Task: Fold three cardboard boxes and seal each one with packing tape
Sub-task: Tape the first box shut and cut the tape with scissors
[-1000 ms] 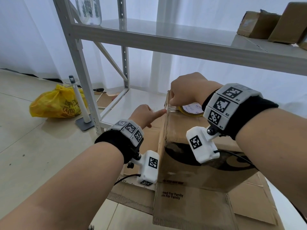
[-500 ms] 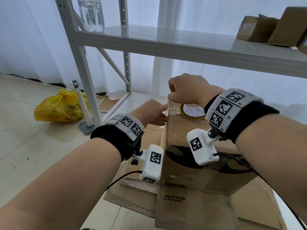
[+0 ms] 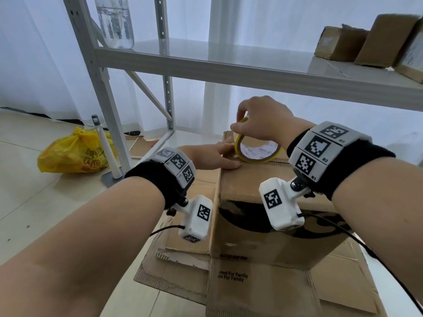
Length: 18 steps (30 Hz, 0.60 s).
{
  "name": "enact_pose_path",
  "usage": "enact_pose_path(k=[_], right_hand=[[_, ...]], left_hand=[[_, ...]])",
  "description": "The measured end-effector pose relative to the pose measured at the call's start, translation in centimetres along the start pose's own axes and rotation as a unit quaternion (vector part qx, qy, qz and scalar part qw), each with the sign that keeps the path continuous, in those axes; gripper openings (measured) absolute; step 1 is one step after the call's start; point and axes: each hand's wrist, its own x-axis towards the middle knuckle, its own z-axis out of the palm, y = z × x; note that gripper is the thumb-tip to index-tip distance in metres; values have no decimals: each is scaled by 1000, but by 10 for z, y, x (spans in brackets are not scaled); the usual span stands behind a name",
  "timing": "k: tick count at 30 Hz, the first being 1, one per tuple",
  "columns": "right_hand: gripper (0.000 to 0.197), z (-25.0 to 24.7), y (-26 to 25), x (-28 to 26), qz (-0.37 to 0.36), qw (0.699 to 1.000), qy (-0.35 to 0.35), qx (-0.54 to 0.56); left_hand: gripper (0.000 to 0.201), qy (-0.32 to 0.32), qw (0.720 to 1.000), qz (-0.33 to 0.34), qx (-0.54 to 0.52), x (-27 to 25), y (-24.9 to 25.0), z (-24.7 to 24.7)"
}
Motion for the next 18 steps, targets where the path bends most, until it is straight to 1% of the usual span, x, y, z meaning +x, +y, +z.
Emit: enact_pose_path(k=[2, 3, 4, 6, 7, 9, 10, 12, 16, 18], right_hand=[[31, 1, 12, -3, 41, 997, -13, 57], [35, 3, 18, -3, 54, 994, -20, 91], [40, 5, 23, -4, 64, 989, -27, 131], [47, 10, 30, -6, 88, 968, -32, 233], [48, 12, 31, -8, 96, 955, -28, 278], [49, 14, 31, -11, 108, 937, -11, 331], [50, 15, 31, -12, 112, 934, -2, 340], [49, 14, 28, -12, 111, 941, 4, 318], [37, 11, 18, -11, 97, 968, -2, 230], [34, 8, 20, -11, 98, 976, -6, 194]], left_hand=[[77, -6, 999, -11, 32, 6, -6, -5], [78, 0, 999, -11, 50, 9, -7, -7], [76, 12, 998, -8, 69, 10, -7, -7], [66, 37, 996, 13, 84, 7, -6, -6], [61, 49, 996, 24, 77, 5, -7, -3], [56, 74, 995, 38, 58, 2, -12, 4], [56, 85, 994, 40, 50, 1, -14, 7], [57, 93, 994, 41, 44, 3, -17, 10], [71, 49, 994, 24, 99, 7, -19, 14], [70, 41, 993, 8, 109, 8, -21, 15]])
